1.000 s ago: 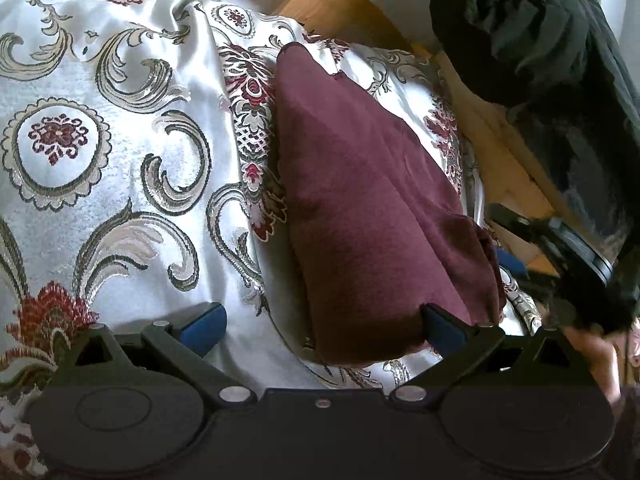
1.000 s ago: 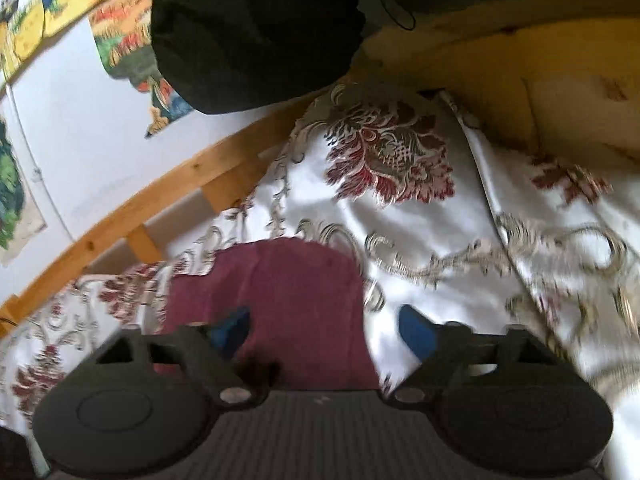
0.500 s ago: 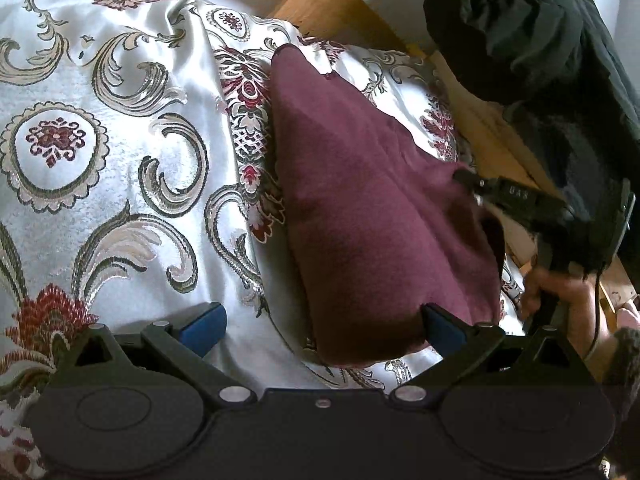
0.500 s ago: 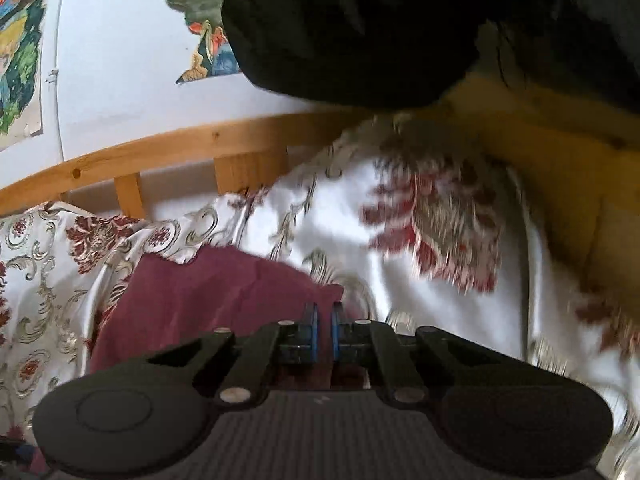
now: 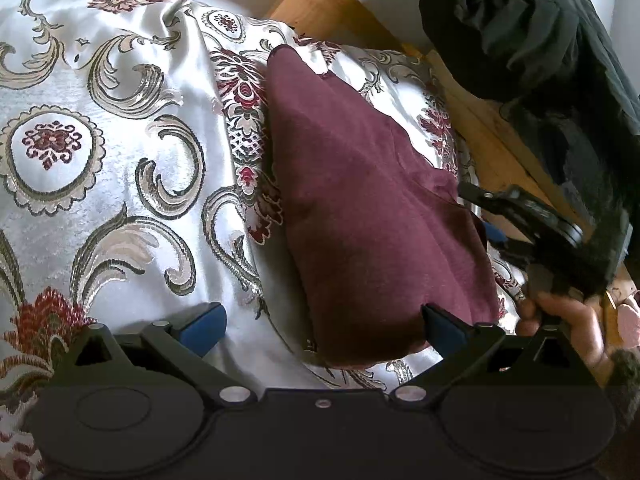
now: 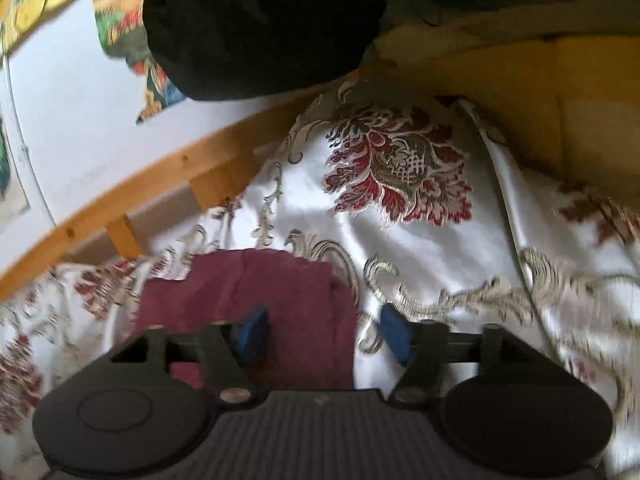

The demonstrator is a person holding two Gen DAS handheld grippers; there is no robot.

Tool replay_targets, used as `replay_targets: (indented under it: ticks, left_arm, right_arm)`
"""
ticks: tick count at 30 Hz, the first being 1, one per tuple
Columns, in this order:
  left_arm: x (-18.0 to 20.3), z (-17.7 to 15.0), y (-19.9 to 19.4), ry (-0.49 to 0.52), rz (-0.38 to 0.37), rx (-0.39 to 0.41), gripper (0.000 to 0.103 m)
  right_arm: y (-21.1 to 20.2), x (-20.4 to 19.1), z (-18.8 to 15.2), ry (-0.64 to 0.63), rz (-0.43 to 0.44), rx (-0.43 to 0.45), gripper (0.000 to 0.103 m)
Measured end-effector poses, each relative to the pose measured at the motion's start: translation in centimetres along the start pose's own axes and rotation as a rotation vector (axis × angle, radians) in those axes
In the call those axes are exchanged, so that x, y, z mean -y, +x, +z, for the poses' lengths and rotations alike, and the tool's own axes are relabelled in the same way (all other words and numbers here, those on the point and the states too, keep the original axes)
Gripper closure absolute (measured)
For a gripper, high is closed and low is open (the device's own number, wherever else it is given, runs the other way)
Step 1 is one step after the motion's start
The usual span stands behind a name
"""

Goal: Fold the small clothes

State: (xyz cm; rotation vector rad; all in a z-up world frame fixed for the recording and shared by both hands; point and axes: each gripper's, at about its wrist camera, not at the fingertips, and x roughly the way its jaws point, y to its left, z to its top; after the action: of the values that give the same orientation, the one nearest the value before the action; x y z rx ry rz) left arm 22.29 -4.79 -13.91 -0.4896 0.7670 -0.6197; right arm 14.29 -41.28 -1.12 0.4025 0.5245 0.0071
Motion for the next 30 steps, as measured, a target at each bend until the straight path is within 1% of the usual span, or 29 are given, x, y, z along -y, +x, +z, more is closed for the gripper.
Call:
replay_targets:
  ticks: [1,3,6,7,10,11,13,14,17,22,30]
  left_arm:
    - [0.0,0.0,0.0,0.001,0.0,0.0,0.001]
    - [0.0,0.0,0.0,0.002,0.0,0.0,0.001]
    - [0.0,0.0,0.0,0.001,0.001,0.0,0.001]
    - [0.0,0.0,0.0,0.001,0.001,0.001,0.001]
    - [0.1,0.0,0.0,0.001,0.002,0.001,0.001]
    - [0.1,0.0,0.0,0.002,0.002,0.001,0.001]
    - [0.1,0.0,0.0,0.004,0.003,0.001,0.001]
    - [0.1,0.0,0.0,0.006,0.003,0.002,0.001]
    - [0.1,0.0,0.0,0.015,0.006,0.003,0.001]
    - [0.1,-0.1,0.0,0.018,0.006,0.004,0.001]
    - [0.0,0.0,0.2,0.026,0.005,0.003,0.001]
  right_arm:
    - [-0.6,0.0,-0.3,0.016,0.019,0.004,0.018]
    - [-1.4,-0.1,-0.8,0.04,0.046,0.001,0.012]
    - [-1.4,-0.5,-1.9,0.04,0.041,-0.054,0.011]
    - [-1.3,-0.7,-2.3,0.017,0.025,-0.071,0.011]
    - [-0.8,-1.3,-3.9,-0.076,-0.068,-0.115,0.01]
    - [-0.8,-1.3,-4.4,-0.101,-0.077,-0.116,0.009]
    - [-1.0,-1.5,-5.3,-0.131,-0.078,-0.107,0.003]
    - [-1.0,-1.7,-5.7,-0.149,-0.083,-0.108,0.001]
    - [-1.1,-2.0,-6.8,-0.191,-0.096,-0.097,0.001]
    - [-1.6,-1.1,-7.5,-0.164,-0.054,-0.056,0.001]
    - [-1.7,-1.0,-7.9,-0.163,-0.046,-0.035,0.001]
